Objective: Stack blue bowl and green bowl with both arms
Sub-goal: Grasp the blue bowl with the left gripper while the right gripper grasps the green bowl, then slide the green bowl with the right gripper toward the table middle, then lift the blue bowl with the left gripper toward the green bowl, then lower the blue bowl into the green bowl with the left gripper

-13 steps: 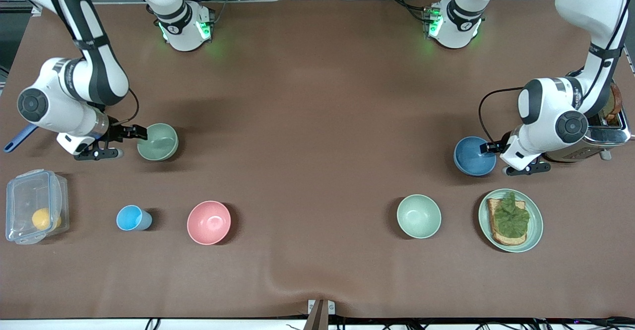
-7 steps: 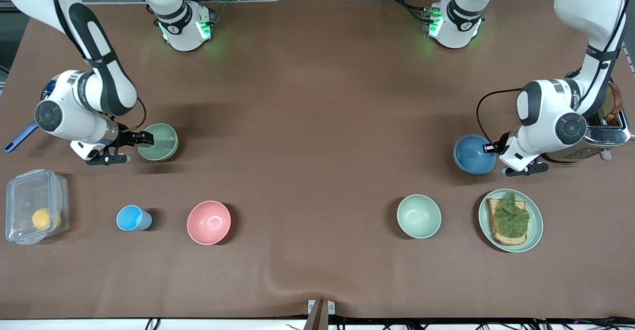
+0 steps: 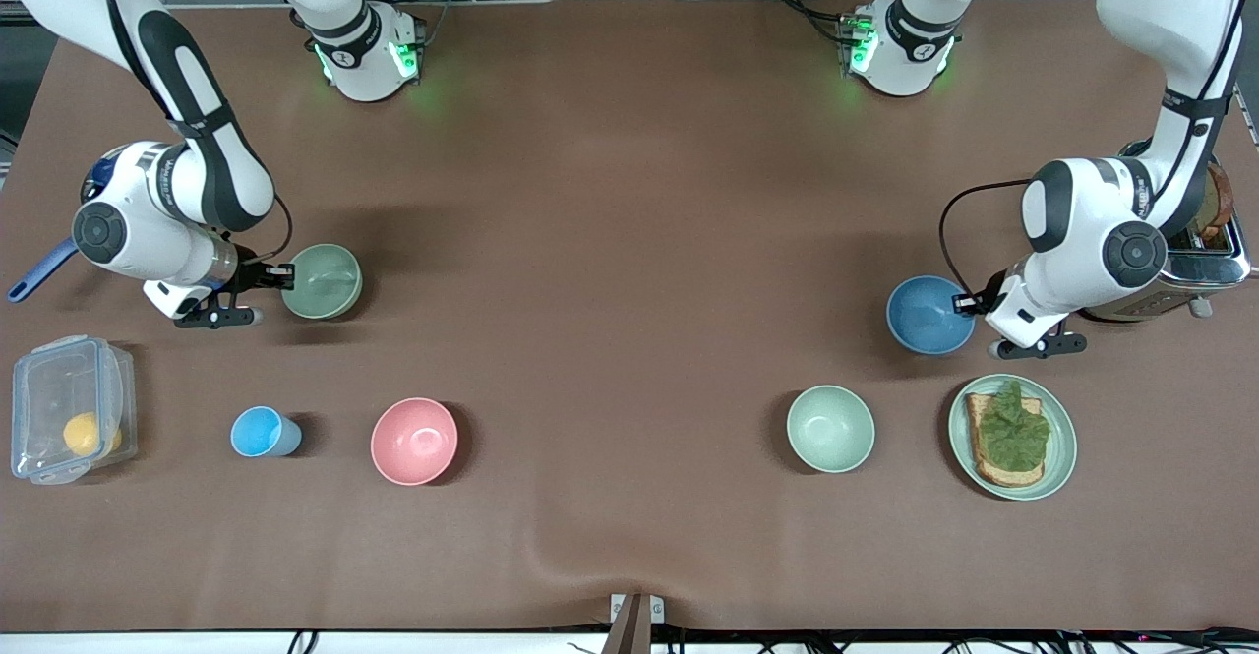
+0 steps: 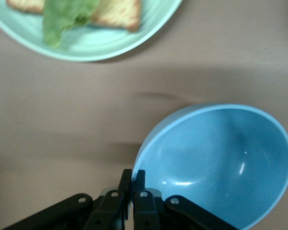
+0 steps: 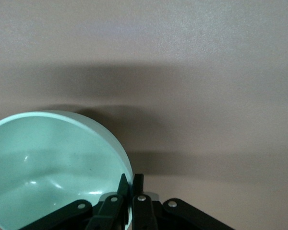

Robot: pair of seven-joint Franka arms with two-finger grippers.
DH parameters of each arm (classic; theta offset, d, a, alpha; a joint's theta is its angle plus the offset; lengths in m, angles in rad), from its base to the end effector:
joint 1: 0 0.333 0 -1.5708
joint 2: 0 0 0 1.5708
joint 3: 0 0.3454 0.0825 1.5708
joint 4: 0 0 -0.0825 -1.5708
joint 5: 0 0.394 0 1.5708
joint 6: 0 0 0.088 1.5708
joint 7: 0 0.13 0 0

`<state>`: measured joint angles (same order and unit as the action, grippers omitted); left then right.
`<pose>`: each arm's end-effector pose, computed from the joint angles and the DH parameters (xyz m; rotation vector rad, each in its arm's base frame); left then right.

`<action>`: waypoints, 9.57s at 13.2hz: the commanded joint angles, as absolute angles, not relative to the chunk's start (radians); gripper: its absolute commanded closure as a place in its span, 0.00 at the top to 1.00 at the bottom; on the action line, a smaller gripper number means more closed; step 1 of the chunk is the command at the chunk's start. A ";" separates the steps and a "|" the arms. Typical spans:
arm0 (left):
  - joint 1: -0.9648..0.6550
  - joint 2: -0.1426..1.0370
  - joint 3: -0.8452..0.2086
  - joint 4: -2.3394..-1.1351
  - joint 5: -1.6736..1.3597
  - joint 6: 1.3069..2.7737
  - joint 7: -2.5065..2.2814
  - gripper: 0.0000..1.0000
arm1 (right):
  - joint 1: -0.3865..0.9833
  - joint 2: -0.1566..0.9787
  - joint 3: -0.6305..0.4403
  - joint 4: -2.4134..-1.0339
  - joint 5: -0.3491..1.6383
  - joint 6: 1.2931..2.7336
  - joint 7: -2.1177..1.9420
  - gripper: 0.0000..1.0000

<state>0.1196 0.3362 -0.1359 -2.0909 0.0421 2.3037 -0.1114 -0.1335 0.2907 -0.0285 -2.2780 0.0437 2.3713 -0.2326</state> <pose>0.5839 -0.0072 0.2501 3.1261 0.1093 -0.1887 0.5151 -0.0834 0.2092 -3.0701 -0.0562 0.2920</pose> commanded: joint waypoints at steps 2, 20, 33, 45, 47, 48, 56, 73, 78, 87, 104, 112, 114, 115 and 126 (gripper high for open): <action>0.120 0.308 -0.189 -1.973 0.015 2.163 -0.139 0.00 | -0.141 0.282 -0.017 -2.200 0.124 2.230 -0.193 0.00; 0.120 0.291 -0.348 -1.801 0.015 1.979 -0.299 0.00 | 0.378 0.213 -0.012 -2.128 0.350 2.152 0.714 0.00; 0.135 0.301 -0.353 -1.802 0.029 1.971 -0.282 0.00 | 0.804 0.414 -0.017 -2.020 0.420 2.505 1.275 0.00; 0.130 0.288 -0.359 -1.801 0.025 1.971 -0.294 0.00 | 0.931 0.535 -0.031 -1.922 0.359 2.549 1.442 0.00; 0.127 0.273 -0.368 -1.801 0.017 1.961 -0.298 0.00 | 0.930 0.542 -0.031 -1.917 0.334 2.551 1.442 0.26; 0.126 0.272 -0.370 -1.799 0.015 1.954 -0.298 0.00 | 0.930 0.538 -0.031 -1.919 0.333 2.548 1.443 0.99; 0.120 0.279 -0.455 -1.750 0.014 1.899 -0.417 0.00 | 0.850 0.431 -0.046 -1.910 0.342 2.358 1.444 1.00; 0.049 0.288 -0.661 -1.920 0.012 2.040 -0.853 0.00 | 0.752 0.566 -0.040 -1.917 0.732 2.502 1.465 1.00; 0.014 0.301 -0.687 -2.009 0.014 2.161 -0.897 0.00 | 0.765 0.595 -0.040 -1.916 0.779 2.546 1.463 1.00; -0.080 0.357 -0.687 -2.025 0.015 2.270 -0.991 0.00 | 0.776 0.597 -0.040 -1.914 0.815 2.549 1.462 1.00; -0.106 0.465 -0.680 -2.088 0.087 2.428 -1.005 0.00 | 0.778 0.595 -0.040 -1.914 0.813 2.545 1.460 1.00; -0.097 0.495 -0.669 -2.071 0.127 2.442 -1.005 0.00 | 0.778 0.595 -0.040 -1.911 0.811 2.543 1.459 1.00; -0.098 0.505 -0.667 -2.071 0.129 2.445 -1.005 0.00 | 0.778 0.594 -0.040 -1.913 0.811 2.540 1.459 1.00; -0.095 0.505 -0.666 -2.069 0.129 2.445 -1.005 0.00 | 0.778 0.595 -0.040 -1.913 0.811 2.542 1.459 1.00; -0.104 0.528 -0.655 -2.025 0.129 2.445 -1.026 1.00 | 0.784 0.594 -0.040 -1.914 0.808 2.539 1.457 1.00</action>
